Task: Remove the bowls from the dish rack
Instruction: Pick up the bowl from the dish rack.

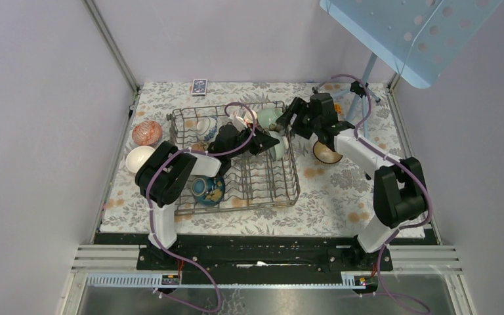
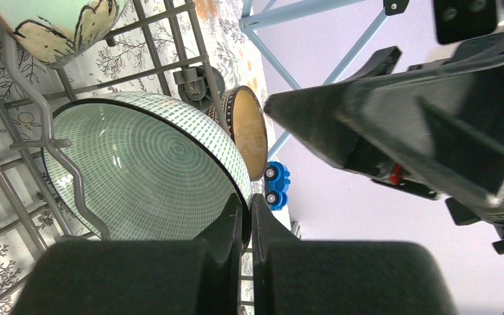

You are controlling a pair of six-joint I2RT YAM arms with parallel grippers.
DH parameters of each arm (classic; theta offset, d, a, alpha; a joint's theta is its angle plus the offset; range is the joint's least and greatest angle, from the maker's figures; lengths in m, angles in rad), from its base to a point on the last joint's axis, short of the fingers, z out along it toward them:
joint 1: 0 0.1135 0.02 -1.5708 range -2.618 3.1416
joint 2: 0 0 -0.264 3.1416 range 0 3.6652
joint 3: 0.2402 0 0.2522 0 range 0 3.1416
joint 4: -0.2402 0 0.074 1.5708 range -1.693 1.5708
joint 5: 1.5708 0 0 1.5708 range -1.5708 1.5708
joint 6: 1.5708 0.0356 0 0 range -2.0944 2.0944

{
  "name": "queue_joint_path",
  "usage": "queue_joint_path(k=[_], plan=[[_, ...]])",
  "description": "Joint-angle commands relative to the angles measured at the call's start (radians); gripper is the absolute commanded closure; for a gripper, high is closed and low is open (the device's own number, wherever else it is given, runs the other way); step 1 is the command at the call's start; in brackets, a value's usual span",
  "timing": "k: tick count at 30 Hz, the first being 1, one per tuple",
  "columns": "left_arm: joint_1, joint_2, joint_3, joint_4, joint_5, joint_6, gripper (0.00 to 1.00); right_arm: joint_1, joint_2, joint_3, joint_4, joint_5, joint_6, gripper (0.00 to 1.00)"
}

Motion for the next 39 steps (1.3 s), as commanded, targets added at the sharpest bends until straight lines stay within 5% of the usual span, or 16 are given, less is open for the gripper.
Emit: queue_joint_path(k=[1,24,34,39], plan=[[0.006,-0.043,-0.005,0.136,0.019,-0.011,1.00,-0.010,-0.099,0.063,-0.048,0.018,-0.014,0.19],[0.006,-0.290,-0.079,0.180,0.102,-0.056,1.00,-0.010,-0.451,-0.050,-0.010,-0.181,0.000,0.14],[-0.012,-0.738,-0.095,-0.373,0.159,0.327,1.00,-0.010,-0.710,0.010,-0.285,-0.176,-0.087,0.10],[-0.110,-0.910,-0.011,-0.770,0.039,0.638,1.00,-0.011,-0.774,0.068,-0.429,-0.266,-0.142,0.11]])
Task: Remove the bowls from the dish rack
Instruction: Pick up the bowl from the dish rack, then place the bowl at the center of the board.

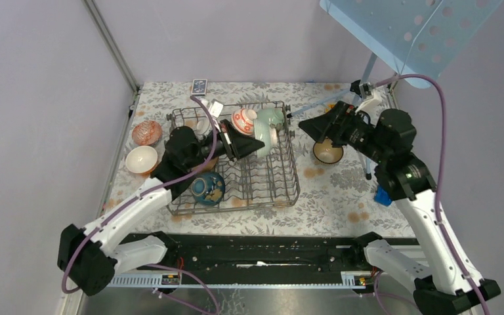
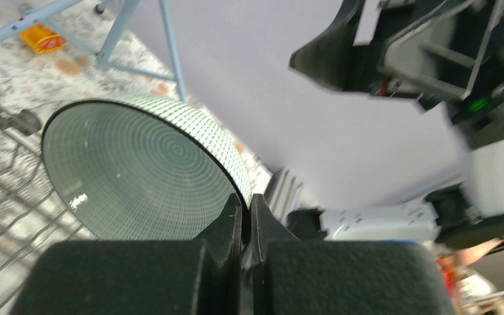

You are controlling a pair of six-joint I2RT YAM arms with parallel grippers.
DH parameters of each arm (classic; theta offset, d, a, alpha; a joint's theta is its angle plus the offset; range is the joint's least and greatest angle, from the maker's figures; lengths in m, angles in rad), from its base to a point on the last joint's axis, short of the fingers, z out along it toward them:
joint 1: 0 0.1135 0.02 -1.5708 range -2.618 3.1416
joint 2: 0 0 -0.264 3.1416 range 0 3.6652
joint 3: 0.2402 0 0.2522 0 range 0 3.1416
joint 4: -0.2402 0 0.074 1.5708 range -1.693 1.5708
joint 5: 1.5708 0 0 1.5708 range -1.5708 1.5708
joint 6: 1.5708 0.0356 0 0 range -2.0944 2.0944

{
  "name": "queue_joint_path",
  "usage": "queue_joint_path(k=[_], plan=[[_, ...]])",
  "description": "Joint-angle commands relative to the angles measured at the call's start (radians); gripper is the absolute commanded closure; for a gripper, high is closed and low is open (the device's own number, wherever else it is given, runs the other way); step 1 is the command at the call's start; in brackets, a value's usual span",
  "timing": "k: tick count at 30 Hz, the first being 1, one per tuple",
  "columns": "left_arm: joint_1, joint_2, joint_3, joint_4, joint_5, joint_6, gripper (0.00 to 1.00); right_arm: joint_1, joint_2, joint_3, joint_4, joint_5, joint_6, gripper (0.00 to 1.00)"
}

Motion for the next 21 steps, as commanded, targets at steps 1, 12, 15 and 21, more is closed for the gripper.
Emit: queue_joint_path(k=[1,12,15,21], plan=[[-0.104,-0.103,0.097,-0.333,-0.098,0.330,1.00,-0.004,-0.041,0.076,-0.171,-0.105,-0.082,0.11],[-0.393,-0.246,0.161,-0.646,-0.449,0.732,1.00,0.029,0.060,0.264,-0.441,-0.048,-0.176,0.13],[-0.471,-0.225,0.161,-0.680,-0.536,0.826,1.00,0.124,0.120,0.316,-0.500,0.050,-0.207,0.14],[-0.662,-0.172,0.166,-0.718,-0.745,1.021,1.00,0.332,0.223,0.405,-0.609,0.270,-0.260,0.14]])
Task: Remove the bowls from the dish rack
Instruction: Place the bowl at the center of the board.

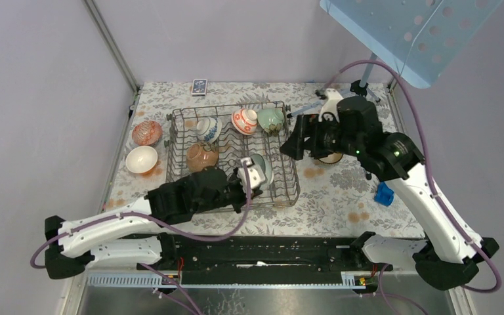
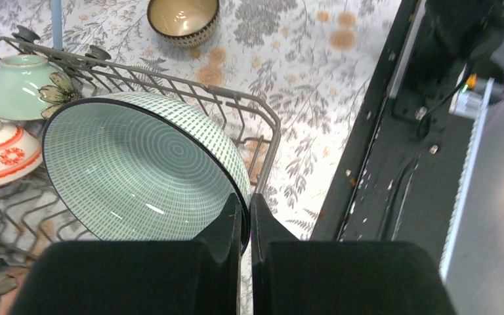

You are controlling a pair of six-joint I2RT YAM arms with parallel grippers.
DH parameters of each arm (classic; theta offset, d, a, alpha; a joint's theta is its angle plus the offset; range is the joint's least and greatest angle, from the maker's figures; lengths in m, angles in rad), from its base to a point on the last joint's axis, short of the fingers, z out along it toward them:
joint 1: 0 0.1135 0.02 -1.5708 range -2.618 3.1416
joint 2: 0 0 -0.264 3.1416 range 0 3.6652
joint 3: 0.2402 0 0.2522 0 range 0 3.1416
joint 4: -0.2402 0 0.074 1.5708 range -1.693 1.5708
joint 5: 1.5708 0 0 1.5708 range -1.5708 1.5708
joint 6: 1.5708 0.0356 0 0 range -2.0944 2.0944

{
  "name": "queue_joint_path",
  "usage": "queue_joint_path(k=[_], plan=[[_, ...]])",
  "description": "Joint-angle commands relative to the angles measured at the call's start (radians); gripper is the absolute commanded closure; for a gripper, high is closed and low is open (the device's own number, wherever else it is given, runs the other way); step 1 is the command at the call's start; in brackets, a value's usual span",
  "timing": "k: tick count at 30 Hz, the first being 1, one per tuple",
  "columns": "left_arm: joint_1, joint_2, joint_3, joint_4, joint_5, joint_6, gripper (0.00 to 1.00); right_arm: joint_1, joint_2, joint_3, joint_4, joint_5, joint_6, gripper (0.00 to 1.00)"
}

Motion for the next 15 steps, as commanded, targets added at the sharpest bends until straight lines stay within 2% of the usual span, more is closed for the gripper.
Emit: queue_joint_path(k=[1,8,15], plan=[[-0.122,0.013,0.050,0.040,-0.201,0.227,1.00,0.093,0.027,0.063,-0.076,0.157,-0.056,0.14],[-0.220,0.029,0.037,0.010,-0.259,0.393,1.00,0.173,0.074,0.087,-0.114,0.197,-0.081,0.18],[-0.286,0.080,0.067,-0.117,-0.334,0.518,1.00,0.233,0.130,0.155,-0.196,0.304,-0.130,0.21]])
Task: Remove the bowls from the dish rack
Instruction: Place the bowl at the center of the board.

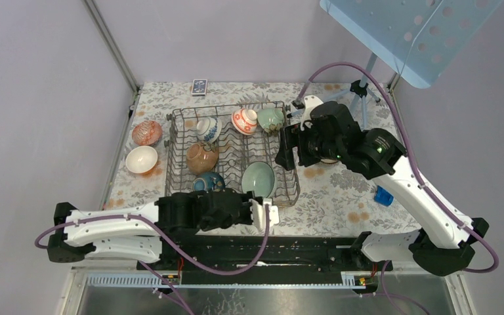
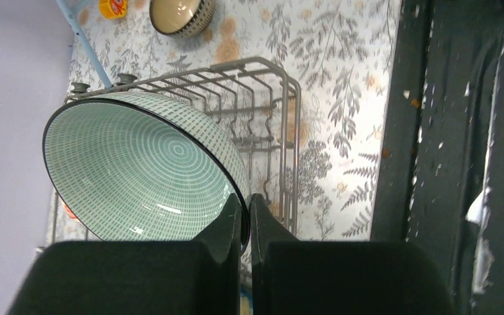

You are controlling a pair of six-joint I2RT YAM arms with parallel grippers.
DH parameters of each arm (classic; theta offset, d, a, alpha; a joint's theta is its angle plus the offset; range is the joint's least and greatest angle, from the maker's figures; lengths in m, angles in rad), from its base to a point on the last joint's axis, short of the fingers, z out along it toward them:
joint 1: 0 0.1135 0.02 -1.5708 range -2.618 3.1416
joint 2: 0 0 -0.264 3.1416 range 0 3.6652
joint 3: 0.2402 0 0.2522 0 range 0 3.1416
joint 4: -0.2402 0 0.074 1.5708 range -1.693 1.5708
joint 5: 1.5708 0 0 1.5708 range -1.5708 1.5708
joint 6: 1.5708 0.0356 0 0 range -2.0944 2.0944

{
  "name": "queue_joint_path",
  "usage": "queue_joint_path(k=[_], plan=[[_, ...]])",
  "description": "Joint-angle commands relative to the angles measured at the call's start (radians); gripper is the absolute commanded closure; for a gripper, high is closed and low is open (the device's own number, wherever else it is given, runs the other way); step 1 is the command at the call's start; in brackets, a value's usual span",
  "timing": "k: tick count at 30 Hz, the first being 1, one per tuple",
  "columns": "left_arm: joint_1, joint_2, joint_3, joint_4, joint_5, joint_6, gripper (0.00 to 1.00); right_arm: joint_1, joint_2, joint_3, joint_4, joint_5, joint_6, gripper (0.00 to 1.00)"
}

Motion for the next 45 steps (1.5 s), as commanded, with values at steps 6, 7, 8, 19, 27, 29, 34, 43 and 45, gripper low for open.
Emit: queue_joint_path(k=[6,7,8,19,27,29,34,43,45], plan=[[-0.120,0.082,0.078,-0.142,-0.193,0.216,1.00,0.080,0.074,0.113,-0.092,0.073,-0.088,0.27],[-0.133,0.089,0.081,-0.157,-0.206,0.222,1.00,0.095,0.089,0.125,-0.104,0.077,-0.096,0.29],[-0.146,0.094,0.082,-0.170,-0.221,0.229,1.00,0.115,0.104,0.135,-0.118,0.088,-0.105,0.29],[-0.285,0.109,0.034,-0.213,-0.350,0.298,1.00,0.281,0.158,0.043,-0.130,0.251,-0.104,0.35],[-0.319,0.136,0.047,-0.215,-0.392,0.309,1.00,0.316,0.186,0.002,-0.091,0.253,-0.096,0.41],[-0.323,0.138,0.048,-0.214,-0.389,0.306,1.00,0.323,0.185,-0.007,-0.084,0.262,-0.093,0.44],[-0.325,0.144,0.052,-0.214,-0.387,0.304,1.00,0.334,0.188,-0.017,-0.090,0.274,-0.090,0.50],[-0.329,0.137,0.060,-0.213,-0.385,0.296,1.00,0.348,0.197,-0.050,-0.073,0.278,-0.078,0.61],[-0.331,0.134,0.056,-0.213,-0.385,0.294,1.00,0.351,0.199,-0.053,-0.071,0.275,-0.076,0.64]])
